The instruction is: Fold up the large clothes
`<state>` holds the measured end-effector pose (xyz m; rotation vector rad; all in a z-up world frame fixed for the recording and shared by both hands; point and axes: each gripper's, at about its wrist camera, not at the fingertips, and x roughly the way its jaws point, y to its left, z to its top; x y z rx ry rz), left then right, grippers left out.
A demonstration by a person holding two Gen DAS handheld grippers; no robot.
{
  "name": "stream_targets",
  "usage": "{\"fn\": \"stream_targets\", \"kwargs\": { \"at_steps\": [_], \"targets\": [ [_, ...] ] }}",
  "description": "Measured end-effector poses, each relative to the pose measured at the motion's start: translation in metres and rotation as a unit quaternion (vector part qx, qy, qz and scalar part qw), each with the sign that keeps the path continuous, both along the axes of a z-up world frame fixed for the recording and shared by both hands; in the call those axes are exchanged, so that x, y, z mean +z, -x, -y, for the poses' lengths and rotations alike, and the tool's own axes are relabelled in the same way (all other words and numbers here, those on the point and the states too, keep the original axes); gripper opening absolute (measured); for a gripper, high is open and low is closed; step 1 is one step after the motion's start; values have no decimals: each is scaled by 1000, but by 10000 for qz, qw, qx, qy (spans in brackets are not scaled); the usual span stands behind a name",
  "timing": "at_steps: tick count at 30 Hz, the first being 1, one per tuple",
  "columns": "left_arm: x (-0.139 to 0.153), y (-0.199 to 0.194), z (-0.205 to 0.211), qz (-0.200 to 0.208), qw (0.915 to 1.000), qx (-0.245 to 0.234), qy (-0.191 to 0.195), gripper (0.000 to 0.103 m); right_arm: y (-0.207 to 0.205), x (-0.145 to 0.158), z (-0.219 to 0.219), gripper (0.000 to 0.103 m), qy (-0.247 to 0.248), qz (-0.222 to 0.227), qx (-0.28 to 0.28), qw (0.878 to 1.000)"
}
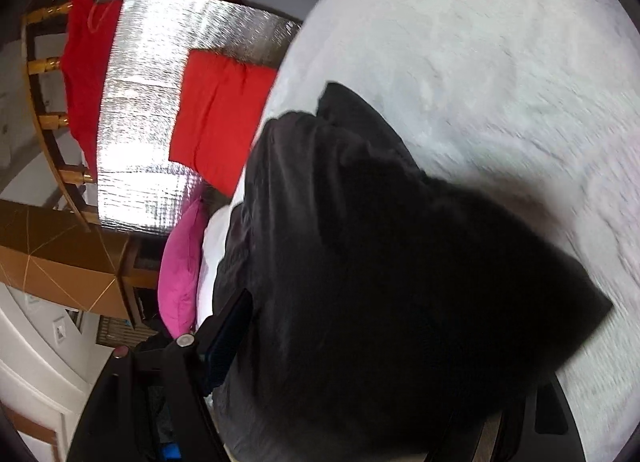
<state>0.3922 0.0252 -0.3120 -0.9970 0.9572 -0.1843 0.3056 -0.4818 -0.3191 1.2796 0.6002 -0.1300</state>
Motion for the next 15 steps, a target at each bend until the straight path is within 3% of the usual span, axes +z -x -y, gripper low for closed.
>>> {"fn": "stream_targets", "kwargs": {
  "at_steps": [4,9,12,15],
  "targets": [
    [-1,-3,1,-25,10000,-45,23,71,-9,6,-3,78,376,-17,-52,9993],
    [-1,-8,2,-28,10000,-45,27,74,-12,6,-2,59,608,-208,-62,9979],
    [-1,-7,4,41,9998,-68,-157,63,-13,11,-4,52,790,-243,-33,9966],
    [0,-5,0,104,9999,-73,-90,50,-12,17,-7,47,891,-207,-9,9958]
  ]
}}
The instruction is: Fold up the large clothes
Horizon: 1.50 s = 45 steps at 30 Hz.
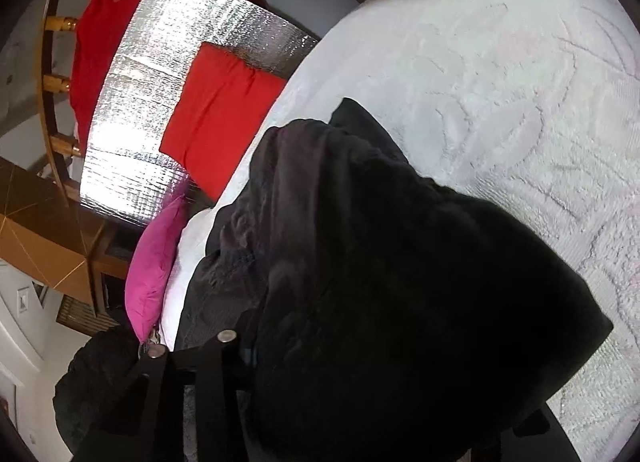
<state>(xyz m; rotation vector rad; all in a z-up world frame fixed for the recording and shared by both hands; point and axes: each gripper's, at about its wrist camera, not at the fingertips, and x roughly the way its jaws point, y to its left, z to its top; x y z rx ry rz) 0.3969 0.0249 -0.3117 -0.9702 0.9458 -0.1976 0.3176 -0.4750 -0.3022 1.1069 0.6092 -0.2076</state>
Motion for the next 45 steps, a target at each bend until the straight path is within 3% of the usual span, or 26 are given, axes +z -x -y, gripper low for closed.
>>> {"fn": "stream_targets", "kwargs": {
  "at_steps": [5,11,24,39,43,45],
  "targets": [
    [9,4,-3,128,9999,-67,-60,37,3,12,-6,40,162,67,32,9998],
    [16,15,-6,126,9998,-110,-66,35,16,18,-10,40,200,56,76,9998],
    [34,40,-14,36,9992,-374,-146,34,54,31,-20,39,372,58,202,9991],
    [38,82,-20,-50,9958,-800,-450,34,102,17,-27,39,472,70,233,9986],
    [29,83,-21,-273,9938,-955,-495,39,103,10,-25,40,465,-6,345,9983],
    [23,83,-26,-492,9929,-1009,-394,44,102,9,-24,45,515,-81,450,9976]
  ]
}}
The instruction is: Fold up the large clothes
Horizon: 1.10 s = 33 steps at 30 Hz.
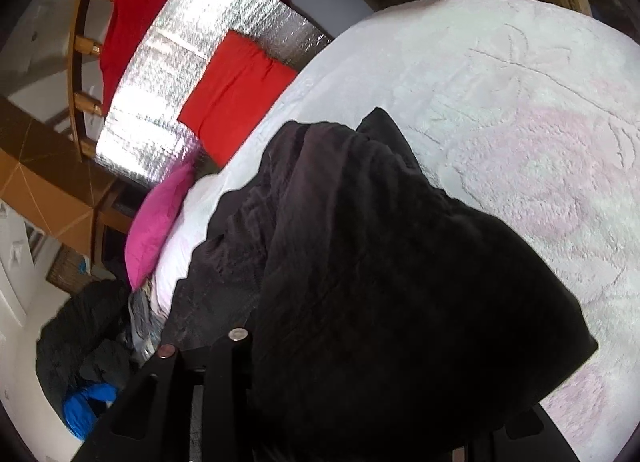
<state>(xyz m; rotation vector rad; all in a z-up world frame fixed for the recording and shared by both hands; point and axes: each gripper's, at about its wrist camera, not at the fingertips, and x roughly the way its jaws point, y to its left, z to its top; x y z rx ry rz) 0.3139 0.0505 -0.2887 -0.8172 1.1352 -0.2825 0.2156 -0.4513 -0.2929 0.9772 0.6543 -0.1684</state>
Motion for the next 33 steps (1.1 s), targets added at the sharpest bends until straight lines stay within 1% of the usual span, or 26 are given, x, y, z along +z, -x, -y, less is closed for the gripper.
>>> {"fn": "stream_targets", "kwargs": {
  "at_steps": [1,2,4,7,10,12,14,15,16,17,18,19,20,23,25,27,28,31,33],
  "targets": [
    [-3,1,-4,-150,9998,-20,88,47,1,0,2,53,-65,-51,31,10000],
    [-4,2,-8,-289,9994,-35,204,50,3,0,4,60,-152,-181,29,9997],
    [-1,8,-18,-361,9988,-115,299,51,9,2,11,61,-340,-324,41,9989],
    [10,21,-34,-341,9990,-200,229,57,23,8,22,66,-553,-450,130,9974],
    [22,35,-60,-202,9998,-42,61,57,46,13,32,67,-656,-549,97,9963],
    [29,40,-80,-114,9998,164,-10,57,59,19,43,67,-655,-578,20,9962],
    [42,36,-101,88,9985,513,-137,58,65,29,56,71,-459,-590,-181,9970],
    [47,33,-107,171,9979,594,-215,59,64,33,61,71,-383,-544,-252,9975],
    [56,28,-113,314,9966,671,-353,62,62,38,71,76,-347,-453,-316,9979],
    [64,19,-115,473,9956,667,-465,70,58,41,79,81,-365,-371,-304,9982],
    [67,13,-116,556,9952,616,-512,74,52,42,88,82,-423,-293,-221,9984],
    [71,1,-112,641,9954,460,-538,80,42,40,95,82,-523,-243,-83,9983],
    [71,-9,-107,648,9962,307,-501,81,31,36,100,82,-651,-224,86,9976],
    [55,-54,-88,402,9985,-365,-75,82,1,22,103,82,-905,-308,544,9939],
    [44,-76,-79,329,9979,-543,-89,82,-17,14,104,82,-897,-401,764,9922],
    [30,-91,-73,217,9979,-579,-165,82,-31,6,105,82,-927,-508,882,9905],
    [20,-100,-69,166,9976,-651,-141,82,-36,4,105,82,-944,-502,982,9894],
    [-3,-115,-61,-42,9954,-959,-12,82,-56,-3,101,82,-921,-583,1449,9834],
    [-13,-122,-52,-138,9930,-1168,-54,82,-70,-13,95,82,-906,-737,1700,9785]
  ]
}}
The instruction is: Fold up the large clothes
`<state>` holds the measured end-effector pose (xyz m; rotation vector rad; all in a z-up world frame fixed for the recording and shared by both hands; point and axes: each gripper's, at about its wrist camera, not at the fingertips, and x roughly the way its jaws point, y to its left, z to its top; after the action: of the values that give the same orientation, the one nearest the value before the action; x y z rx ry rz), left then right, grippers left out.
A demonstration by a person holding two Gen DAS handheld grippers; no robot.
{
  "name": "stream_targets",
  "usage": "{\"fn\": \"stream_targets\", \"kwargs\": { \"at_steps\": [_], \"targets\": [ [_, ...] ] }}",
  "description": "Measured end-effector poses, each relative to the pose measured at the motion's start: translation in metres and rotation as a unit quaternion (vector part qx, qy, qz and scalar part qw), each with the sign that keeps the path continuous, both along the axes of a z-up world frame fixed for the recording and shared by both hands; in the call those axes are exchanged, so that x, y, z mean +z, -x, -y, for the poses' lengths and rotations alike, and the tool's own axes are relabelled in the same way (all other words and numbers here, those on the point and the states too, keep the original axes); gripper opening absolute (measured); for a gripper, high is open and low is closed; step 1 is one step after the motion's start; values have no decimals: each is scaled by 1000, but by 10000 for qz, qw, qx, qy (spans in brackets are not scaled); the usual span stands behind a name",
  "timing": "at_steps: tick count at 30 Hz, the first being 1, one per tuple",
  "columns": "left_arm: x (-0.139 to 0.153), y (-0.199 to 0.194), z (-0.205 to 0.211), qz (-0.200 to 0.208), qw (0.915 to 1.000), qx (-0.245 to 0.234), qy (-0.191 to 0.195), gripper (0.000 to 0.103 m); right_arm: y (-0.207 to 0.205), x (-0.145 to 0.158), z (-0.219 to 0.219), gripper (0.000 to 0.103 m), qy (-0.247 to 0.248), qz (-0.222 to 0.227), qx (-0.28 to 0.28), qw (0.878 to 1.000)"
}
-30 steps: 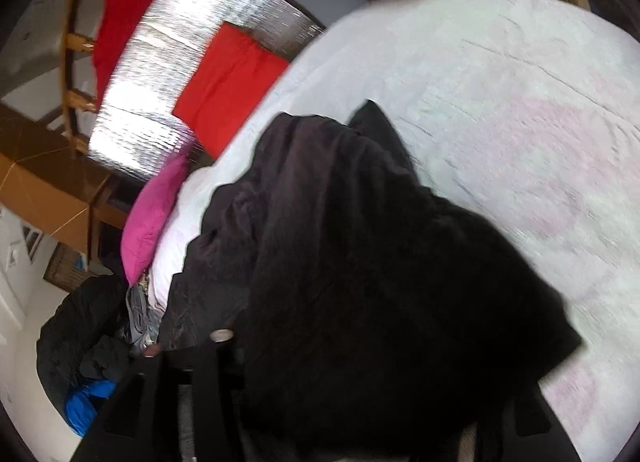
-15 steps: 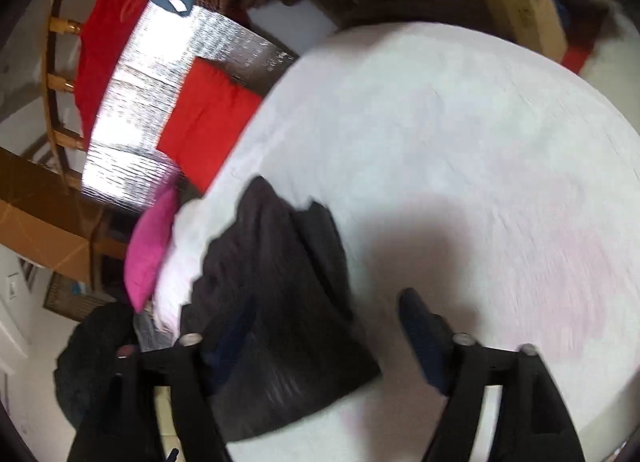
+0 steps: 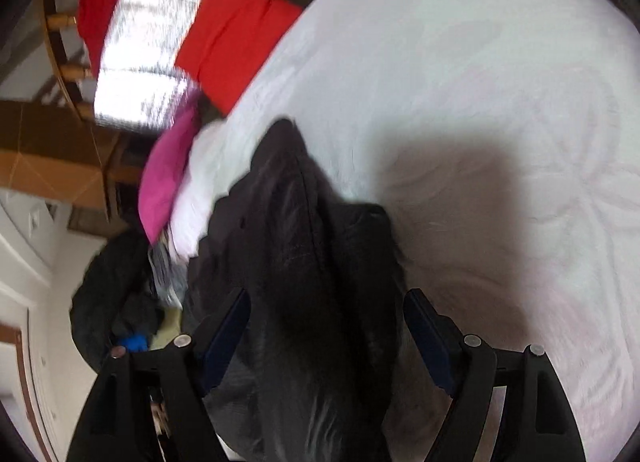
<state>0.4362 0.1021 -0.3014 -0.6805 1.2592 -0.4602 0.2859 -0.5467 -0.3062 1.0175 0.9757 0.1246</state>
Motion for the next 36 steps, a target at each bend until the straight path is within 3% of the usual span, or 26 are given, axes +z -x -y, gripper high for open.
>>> {"fn": "stream_targets", "kwargs": {
  "at_steps": [3,8,16,19,22,24,25,26,29,32,36],
  "targets": [
    [-8,-6,10,-15,9993,-342,170,82,-17,-15,-9,82,-23,-203,528,9984],
    [-13,-11,30,23,9946,-922,479,86,-27,-23,-17,83,-235,-70,851,9961],
    [-8,-12,54,-23,9852,-1420,956,91,-43,-21,-45,86,-382,-75,1287,9909],
    [-7,-7,76,3,9836,-1693,628,91,-53,-22,-63,96,-483,-85,1415,9887],
    [-12,-5,85,-100,9855,-1648,401,89,-57,-21,-73,96,-272,-73,1261,9916],
    [-11,-4,81,-140,9879,-1504,343,77,-54,-21,-70,89,-260,-113,1078,9938],
    [-11,-4,80,-159,9896,-1410,246,63,-53,-19,-71,82,-94,-128,1058,9943],
    [-12,-4,79,-186,9906,-1340,200,56,-52,-18,-72,73,46,-127,1059,9943],
    [-10,1,80,-160,9919,-1244,183,39,-44,-10,-77,49,364,-92,1011,9942],
    [3,12,85,64,9918,-1280,8,30,-34,-1,-77,41,484,-25,885,9949],
    [19,24,87,214,9916,-1272,-63,27,-19,15,-83,38,699,50,826,9941]
  ]
}}
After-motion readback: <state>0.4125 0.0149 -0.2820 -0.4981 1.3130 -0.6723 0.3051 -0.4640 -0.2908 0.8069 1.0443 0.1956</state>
